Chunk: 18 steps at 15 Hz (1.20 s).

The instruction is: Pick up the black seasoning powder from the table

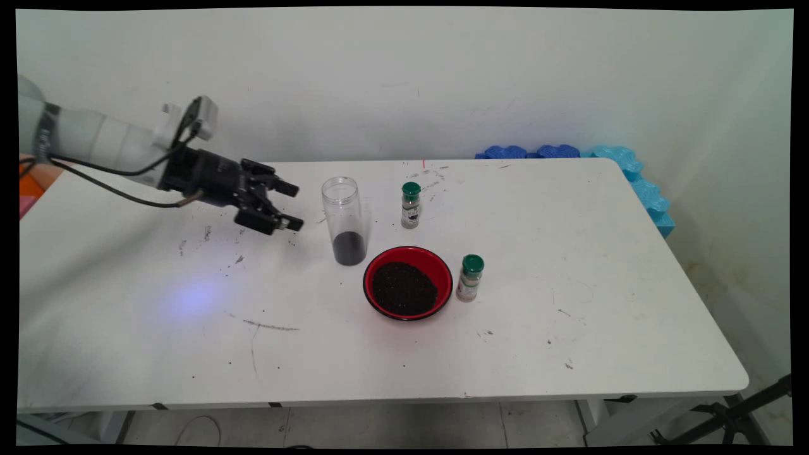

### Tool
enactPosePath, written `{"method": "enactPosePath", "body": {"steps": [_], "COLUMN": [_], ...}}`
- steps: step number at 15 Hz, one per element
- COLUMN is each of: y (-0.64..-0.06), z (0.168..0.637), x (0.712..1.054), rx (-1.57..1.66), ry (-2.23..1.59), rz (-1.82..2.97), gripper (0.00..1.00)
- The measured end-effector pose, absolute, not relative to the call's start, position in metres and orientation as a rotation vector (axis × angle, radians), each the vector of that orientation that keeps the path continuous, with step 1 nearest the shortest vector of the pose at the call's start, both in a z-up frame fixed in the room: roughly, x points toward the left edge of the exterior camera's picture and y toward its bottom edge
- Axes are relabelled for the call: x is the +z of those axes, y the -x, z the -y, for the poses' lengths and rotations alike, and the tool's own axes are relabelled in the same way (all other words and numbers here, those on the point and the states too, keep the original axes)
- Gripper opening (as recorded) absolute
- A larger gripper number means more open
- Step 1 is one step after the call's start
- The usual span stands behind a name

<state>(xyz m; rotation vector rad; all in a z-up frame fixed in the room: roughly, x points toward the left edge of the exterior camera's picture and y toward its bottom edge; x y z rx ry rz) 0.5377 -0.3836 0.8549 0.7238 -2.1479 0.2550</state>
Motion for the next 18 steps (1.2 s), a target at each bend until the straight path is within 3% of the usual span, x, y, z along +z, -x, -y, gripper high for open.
{"method": "enactPosePath", "body": {"steps": [18], "y": [-0.490], "z": [0.431], "x": [0.806], "rx": [0.232], "ry": [-0.657], "rz": [2.095], "gripper": [1.00]}}
